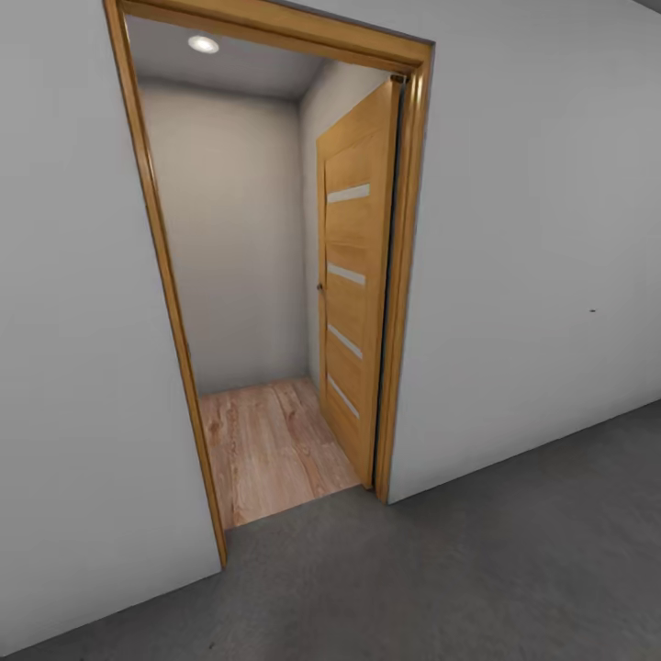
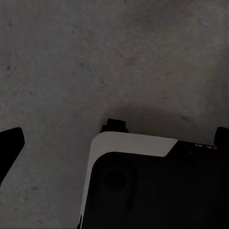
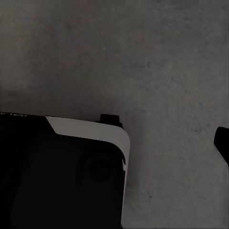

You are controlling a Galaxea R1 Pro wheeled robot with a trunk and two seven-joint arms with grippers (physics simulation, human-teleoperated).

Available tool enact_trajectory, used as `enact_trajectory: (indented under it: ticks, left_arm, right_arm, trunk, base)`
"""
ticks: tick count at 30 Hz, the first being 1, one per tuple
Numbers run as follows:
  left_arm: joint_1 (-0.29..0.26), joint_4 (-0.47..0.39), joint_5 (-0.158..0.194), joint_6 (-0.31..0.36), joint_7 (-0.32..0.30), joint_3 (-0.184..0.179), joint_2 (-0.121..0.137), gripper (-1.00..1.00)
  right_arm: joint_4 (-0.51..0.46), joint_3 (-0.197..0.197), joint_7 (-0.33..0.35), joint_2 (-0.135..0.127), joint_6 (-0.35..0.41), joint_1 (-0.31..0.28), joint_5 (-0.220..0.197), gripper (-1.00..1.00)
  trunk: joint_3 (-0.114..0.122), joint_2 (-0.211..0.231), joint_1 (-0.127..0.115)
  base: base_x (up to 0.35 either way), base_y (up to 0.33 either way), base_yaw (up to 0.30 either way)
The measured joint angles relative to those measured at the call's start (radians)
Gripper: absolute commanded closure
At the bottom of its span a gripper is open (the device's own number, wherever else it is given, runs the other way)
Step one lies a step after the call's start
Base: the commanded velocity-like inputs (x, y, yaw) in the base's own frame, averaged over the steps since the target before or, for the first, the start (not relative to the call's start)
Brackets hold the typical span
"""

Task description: Move the two storage containers from the living room to the garage. In the garage, place one container on the floor and stack the other container on top of it (either order is fine).

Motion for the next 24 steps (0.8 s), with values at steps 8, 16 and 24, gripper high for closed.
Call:
enact_trajectory:
  ticks: [8, 16, 24]
  left_arm:
    - [0.0, 0.0, 0.0, -0.001, 0.0, 0.0, 0.0, -1.0]
    - [0.0, 0.0, 0.0, -0.001, 0.0, -0.001, 0.0, -1.0]
    - [0.0, 0.0, 0.0, -0.001, 0.0, -0.001, -0.001, -1.0]
  right_arm:
    - [0.0, 0.001, -0.008, 0.0, 0.0, 0.0, 0.004, -1.0]
    - [0.0, 0.004, -0.009, -0.001, -0.001, 0.0, 0.01, -1.0]
    - [0.0, 0.005, -0.009, -0.001, 0.0, 0.0, 0.01, -1.0]
  trunk:
    - [0.0, 0.0, 0.0]
    - [0.0, 0.0, 0.0]
    - [0.0, 0.0, 0.0]
  base:
    - [0.32, -0.064, 0.014]
    - [0.307, -0.115, 0.001]
    - [0.298, -0.137, 0.0]
